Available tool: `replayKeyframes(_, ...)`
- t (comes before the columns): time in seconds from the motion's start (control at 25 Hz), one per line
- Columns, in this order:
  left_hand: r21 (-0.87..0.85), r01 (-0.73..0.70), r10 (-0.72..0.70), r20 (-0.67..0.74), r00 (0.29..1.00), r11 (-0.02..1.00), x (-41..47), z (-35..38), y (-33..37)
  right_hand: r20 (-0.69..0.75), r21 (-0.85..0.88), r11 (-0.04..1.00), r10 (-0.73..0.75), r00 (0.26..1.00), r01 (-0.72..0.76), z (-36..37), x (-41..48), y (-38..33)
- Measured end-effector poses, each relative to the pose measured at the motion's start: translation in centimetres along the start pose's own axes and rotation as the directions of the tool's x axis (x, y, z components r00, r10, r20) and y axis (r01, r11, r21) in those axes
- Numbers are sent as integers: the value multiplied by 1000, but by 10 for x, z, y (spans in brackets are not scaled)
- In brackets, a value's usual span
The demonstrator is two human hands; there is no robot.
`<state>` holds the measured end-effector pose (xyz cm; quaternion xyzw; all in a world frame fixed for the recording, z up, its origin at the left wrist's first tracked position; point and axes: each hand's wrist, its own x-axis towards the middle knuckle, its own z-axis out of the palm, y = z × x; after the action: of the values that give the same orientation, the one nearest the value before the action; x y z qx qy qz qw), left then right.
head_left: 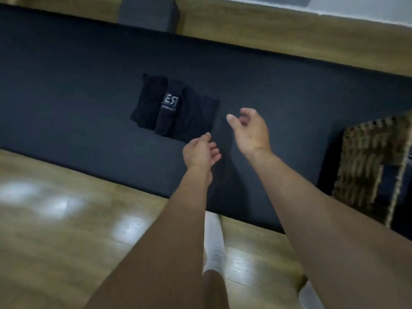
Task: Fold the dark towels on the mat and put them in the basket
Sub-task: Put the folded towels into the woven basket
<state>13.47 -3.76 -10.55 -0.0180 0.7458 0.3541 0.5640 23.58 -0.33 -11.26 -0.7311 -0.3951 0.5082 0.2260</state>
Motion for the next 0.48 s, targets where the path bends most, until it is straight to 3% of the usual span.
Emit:
replayKeyframes(0.16, 273, -154, 195, -129, 972, 950, 78, -47, 32, 116, -21, 999, 27, 993, -24, 83, 27, -7)
replayKeyframes(0.32, 577, -221, 377, -165, 911, 786, 147, -72, 43, 185, -43, 999, -10, 983, 18, 151, 67, -18)
replayKeyframes(0.48, 741, -236, 467, -117, 876, 629, 179, -80, 40, 190, -200, 957, -174, 966, 211, 193, 107, -27)
